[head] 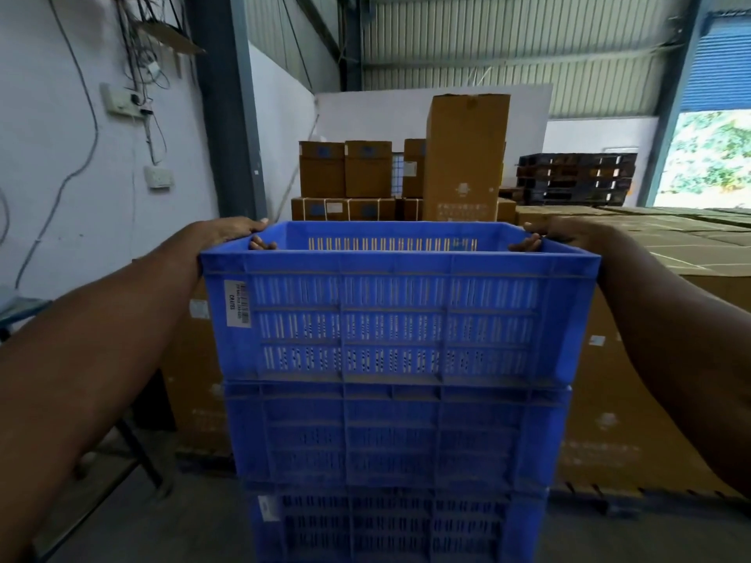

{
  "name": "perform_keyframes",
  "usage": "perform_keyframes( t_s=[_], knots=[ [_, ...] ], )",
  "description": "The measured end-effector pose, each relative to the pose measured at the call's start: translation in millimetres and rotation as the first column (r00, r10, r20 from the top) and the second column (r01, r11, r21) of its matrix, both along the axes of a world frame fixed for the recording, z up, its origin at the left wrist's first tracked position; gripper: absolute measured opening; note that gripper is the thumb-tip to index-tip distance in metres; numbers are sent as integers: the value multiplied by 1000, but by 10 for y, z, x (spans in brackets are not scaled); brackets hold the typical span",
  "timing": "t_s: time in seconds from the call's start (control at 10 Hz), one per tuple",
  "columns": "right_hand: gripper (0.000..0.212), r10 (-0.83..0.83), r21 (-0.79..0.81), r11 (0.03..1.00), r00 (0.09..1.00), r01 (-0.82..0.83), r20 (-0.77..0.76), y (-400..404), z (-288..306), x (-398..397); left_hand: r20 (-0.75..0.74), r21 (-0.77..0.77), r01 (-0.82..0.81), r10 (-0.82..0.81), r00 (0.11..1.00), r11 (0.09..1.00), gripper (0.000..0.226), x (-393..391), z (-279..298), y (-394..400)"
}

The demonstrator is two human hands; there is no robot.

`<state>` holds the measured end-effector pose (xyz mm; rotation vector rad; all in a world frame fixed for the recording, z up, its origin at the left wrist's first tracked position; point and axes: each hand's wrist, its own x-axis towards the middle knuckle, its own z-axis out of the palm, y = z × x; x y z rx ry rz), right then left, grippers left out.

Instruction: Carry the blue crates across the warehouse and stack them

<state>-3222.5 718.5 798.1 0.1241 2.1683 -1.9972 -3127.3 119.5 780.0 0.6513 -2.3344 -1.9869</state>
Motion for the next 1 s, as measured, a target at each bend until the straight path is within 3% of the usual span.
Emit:
perform_keyframes(
  t_s=[0.2, 0.3, 0.4, 0.5, 0.7, 0.8, 0.9, 1.0],
  knots=[
    [37, 69, -112, 992, 991, -55, 117, -103, 112, 413, 112, -36, 78, -74, 991, 996, 51, 571, 246, 542],
    [40, 80, -99, 993, 974, -60, 211, -118, 146, 534, 205, -82, 130, -111, 972, 988, 57, 700, 339, 662],
    [37, 88, -14, 996, 978, -87, 190, -141, 231, 632, 229, -300, 116, -47, 972, 947, 59, 758, 425, 733],
    [33, 36, 321, 945, 995, -66, 96, -178, 346, 674, 199, -464, 82, 14, 980, 882, 59, 781, 514, 771],
    [32, 21, 700, 713, 1000, -24, 12, -271, 508, 937, 132, -695, 82, 15, 991, 715, 44, 911, 602, 912],
    [38, 54, 803, 596, 997, 11, -54, -352, 537, 1092, 78, -809, 58, 9, 997, 585, 39, 910, 603, 976],
    [48, 92, 872, 451, 962, 189, -256, -452, 494, 1142, -104, -889, -102, 19, 994, 446, 47, 901, 590, 1060],
    [68, 112, 824, 399, 870, 402, -479, -484, 396, 1066, -415, -868, -379, -51, 908, 322, 54, 954, 559, 1267]
  ],
)
